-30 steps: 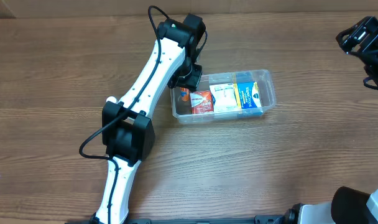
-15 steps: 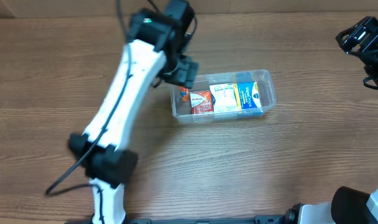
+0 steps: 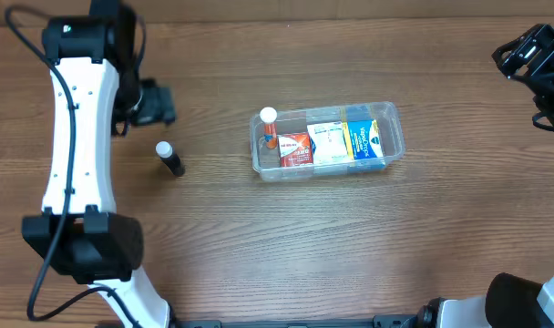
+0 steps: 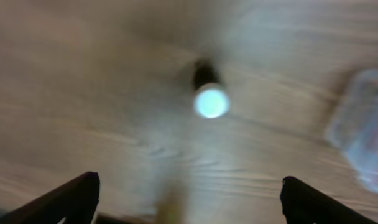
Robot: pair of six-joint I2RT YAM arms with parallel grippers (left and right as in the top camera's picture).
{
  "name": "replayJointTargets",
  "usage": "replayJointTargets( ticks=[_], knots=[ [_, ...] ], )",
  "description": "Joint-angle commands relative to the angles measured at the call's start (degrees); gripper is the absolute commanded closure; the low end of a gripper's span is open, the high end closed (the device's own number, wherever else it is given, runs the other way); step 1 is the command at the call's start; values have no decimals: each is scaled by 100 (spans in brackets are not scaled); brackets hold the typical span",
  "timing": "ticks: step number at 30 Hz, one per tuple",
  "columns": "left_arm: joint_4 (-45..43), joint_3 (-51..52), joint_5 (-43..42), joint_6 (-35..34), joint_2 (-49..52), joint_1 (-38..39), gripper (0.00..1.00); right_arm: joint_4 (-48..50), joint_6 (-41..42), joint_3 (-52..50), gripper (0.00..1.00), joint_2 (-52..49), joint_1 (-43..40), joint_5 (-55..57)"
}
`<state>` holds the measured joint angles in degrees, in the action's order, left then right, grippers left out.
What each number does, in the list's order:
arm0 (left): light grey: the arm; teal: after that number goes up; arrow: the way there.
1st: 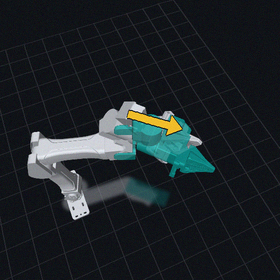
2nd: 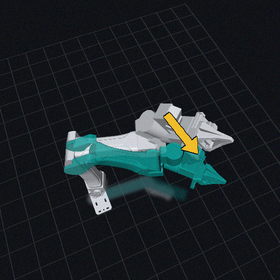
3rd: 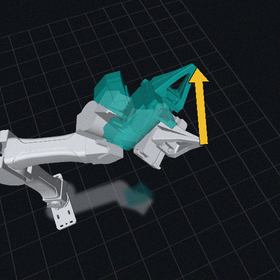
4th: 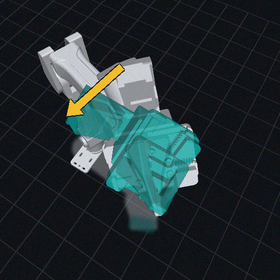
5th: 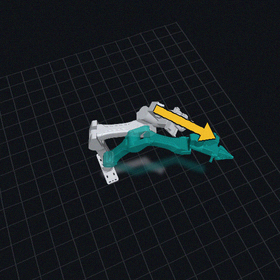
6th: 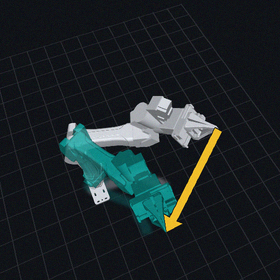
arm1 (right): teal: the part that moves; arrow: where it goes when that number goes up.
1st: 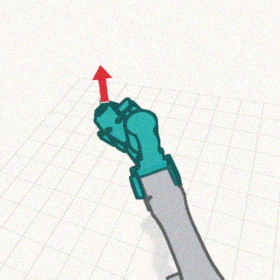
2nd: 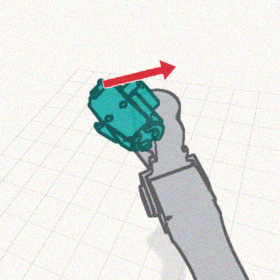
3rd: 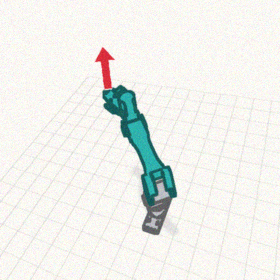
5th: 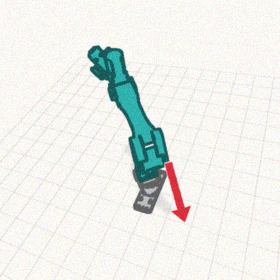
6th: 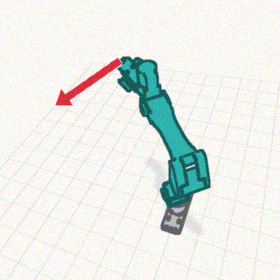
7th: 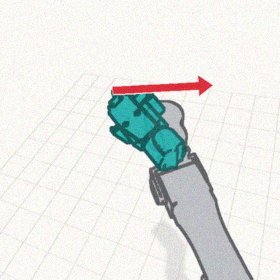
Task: Pack container
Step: 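Move the left gripper back to the dark bottle and grasp it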
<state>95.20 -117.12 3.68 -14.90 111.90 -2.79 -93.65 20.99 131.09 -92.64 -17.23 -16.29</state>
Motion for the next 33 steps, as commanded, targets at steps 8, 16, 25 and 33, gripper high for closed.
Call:
replayJointTargets(
  ticks=[8,16,25,33],
  knots=[
    [-1963,2245,-879,-85,125,-133,10,28,26,17,0,22,-15,-31],
    [-2680,2835,-887,-83,125,-129,36,28,26,17,0,22,-15,-31],
    [-2844,2835,-813,306,122,-129,51,28,26,17,0,22,-15,-31],
    [-2811,2778,-754,466,120,-129,64,28,26,17,0,22,-15,-31]
  ],
)
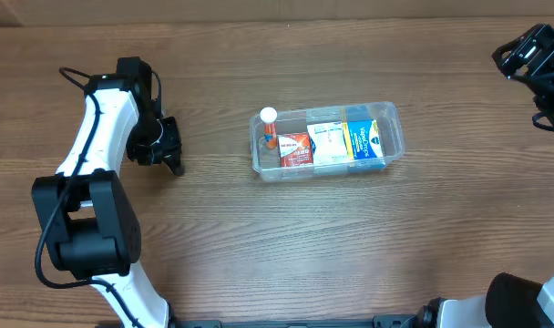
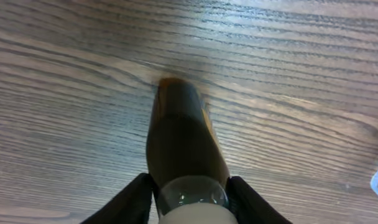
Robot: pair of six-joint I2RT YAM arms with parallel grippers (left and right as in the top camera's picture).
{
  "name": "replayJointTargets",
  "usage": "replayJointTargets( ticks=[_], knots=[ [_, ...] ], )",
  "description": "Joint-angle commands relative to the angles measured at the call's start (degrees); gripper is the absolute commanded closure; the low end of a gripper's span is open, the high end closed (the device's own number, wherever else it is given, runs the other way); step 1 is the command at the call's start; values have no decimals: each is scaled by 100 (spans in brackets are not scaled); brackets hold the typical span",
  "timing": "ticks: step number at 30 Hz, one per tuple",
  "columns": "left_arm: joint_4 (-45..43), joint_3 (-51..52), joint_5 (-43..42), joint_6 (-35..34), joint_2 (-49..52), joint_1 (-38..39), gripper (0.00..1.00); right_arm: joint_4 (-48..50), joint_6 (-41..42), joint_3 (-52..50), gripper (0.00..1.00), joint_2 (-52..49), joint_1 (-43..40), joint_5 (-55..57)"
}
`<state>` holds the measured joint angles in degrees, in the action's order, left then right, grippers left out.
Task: Pack container
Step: 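Move the left gripper back to the dark bottle and grasp it, then carry the dark bottle with the left gripper over the container's left end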
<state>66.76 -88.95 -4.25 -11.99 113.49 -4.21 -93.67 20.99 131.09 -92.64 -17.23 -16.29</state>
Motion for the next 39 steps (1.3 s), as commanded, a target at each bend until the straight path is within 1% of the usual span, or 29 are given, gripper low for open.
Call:
replayJointTargets(
  ticks=[1,6,9,14,18,24,29,33,39],
  knots=[
    [74,-83,39,175,-44,13,66,31,26,17,0,22,-15,-31],
    [577,-540,37,175,-133,52,73,31,26,17,0,22,-15,-31],
    [994,-968,37,195,-225,190,75,31,26,17,0,22,-15,-31],
    [1563,-1687,20,352,-544,717,75,31,26,17,0,22,-15,-31],
    [1803,-2114,20,341,-863,1357,76,31,26,17,0,22,-15,-31],
    [1624,-2308,96,127,-1274,2428,75,31,26,17,0,22,-15,-31],
    [1412,-2306,494,-114,-1285,3093,76,31,26,17,0,22,-15,-31],
    [1283,-2304,527,-199,-1217,3346,76,31,26,17,0,22,-15,-31],
    [1285,-2288,527,-286,-901,3388,78,31,26,17,0,22,-15,-31]
  ],
)
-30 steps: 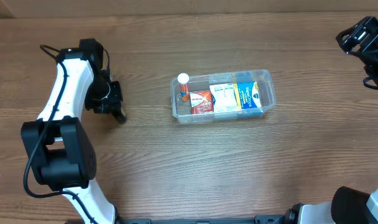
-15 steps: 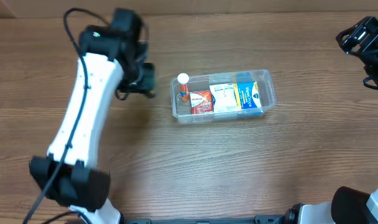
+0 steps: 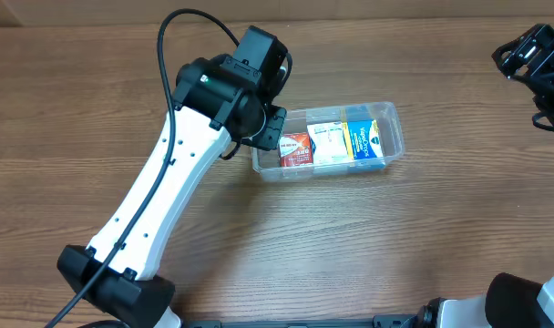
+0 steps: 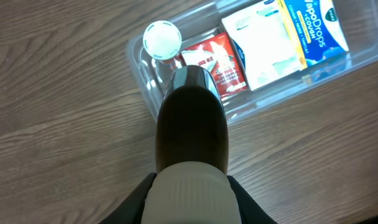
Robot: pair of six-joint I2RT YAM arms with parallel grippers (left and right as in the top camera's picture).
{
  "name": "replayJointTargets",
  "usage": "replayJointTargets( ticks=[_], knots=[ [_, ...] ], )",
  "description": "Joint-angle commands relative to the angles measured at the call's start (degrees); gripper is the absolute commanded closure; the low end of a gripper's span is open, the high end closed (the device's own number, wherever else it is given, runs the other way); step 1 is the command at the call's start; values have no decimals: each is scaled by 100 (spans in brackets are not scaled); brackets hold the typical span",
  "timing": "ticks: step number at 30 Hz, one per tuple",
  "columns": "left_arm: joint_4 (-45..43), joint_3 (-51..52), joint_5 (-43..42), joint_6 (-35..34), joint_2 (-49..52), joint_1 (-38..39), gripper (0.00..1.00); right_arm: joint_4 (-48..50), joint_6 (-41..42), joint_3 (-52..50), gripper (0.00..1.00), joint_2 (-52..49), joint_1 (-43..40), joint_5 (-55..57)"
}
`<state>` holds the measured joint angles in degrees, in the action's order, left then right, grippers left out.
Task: Pack container
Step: 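Carry the dark bottle with the left gripper over the container's left end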
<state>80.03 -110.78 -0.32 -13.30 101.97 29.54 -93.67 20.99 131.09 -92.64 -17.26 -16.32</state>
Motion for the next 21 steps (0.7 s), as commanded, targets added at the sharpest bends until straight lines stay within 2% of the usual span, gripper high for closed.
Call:
replayJointTargets(
  ticks=[1,14,21],
  knots=[
    [-33,-105,114,-151,352,15,79,31,26,17,0,22,-13,-28],
    [98,-103,101,-125,1222,190,79,31,26,17,0,22,-13,-28],
    [118,-101,490,-131,1480,190,78,31,26,17,0,22,-13,-28]
  ],
)
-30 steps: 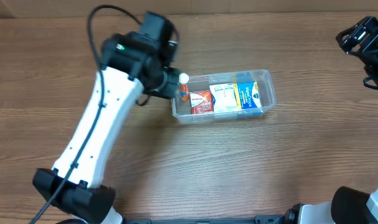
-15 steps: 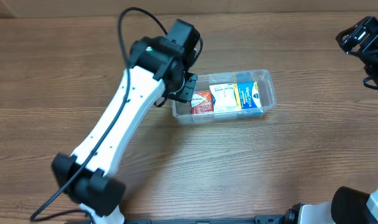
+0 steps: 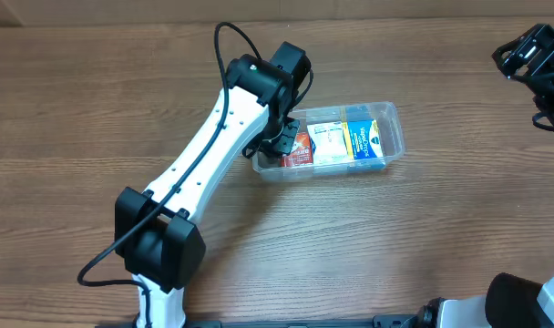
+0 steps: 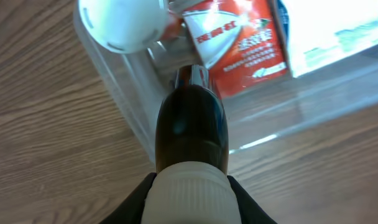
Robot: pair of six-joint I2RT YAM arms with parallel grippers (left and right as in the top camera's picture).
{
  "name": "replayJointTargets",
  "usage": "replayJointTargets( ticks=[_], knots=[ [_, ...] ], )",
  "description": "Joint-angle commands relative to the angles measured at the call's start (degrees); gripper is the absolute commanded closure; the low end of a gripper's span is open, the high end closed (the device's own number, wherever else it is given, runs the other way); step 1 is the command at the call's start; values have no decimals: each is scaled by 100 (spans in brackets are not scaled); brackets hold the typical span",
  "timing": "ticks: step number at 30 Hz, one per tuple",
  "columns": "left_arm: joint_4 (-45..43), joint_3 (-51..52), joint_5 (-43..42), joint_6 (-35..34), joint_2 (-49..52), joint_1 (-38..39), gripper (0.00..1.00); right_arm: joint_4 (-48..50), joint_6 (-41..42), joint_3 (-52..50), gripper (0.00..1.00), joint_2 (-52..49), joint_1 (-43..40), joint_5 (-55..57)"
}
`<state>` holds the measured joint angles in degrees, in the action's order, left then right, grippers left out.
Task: Pack container
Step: 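Carry the dark bottle with the left gripper over the container's left end, then lower the dark bottle beside the orange tube and release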
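A clear plastic container [image 3: 393,117] lies mid-table holding a red packet [image 4: 239,43], a white packet [image 3: 327,141], a blue box [image 3: 364,138] and a white-capped bottle [image 4: 122,23]. My left gripper [image 4: 190,199] is shut on a dark bottle with a white ribbed cap [image 4: 190,134], held low over the container's left end, its base pointing down between the white-capped bottle and the red packet. In the overhead view the left gripper [image 3: 279,137] covers that end. My right gripper [image 3: 532,55] sits at the far right edge; its jaws are unclear.
Bare wooden table surrounds the container. The left arm [image 3: 204,164] stretches diagonally from the front left to the container. The container's near wall [image 4: 282,118] lies just below the dark bottle.
My left gripper with the dark bottle has moved further over the container and lower, so the bottle's base now sits at the container's left end instead of over its near-left corner.
The dark bottle first stood on the table at the left with my left gripper open above it. Then the gripper was down around it and closed. Later it held the bottle beside the container, and now over its left end. The right arm stayed still.
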<state>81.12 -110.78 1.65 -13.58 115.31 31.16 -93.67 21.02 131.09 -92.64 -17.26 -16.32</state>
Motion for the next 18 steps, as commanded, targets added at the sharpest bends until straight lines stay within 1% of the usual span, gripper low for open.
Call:
replayJointTargets(
  ticks=[1,4,13,18],
  knots=[
    [4,-101,315,-103,168,28,78,31,24,17,0,22,-13,-28],
    [-24,-101,330,-101,208,31,75,31,24,17,0,22,-13,-28],
    [-68,-92,334,-101,247,31,74,31,24,17,0,22,-13,-28],
    [-107,-33,496,-98,247,31,73,31,24,17,0,22,-13,-28]
  ],
)
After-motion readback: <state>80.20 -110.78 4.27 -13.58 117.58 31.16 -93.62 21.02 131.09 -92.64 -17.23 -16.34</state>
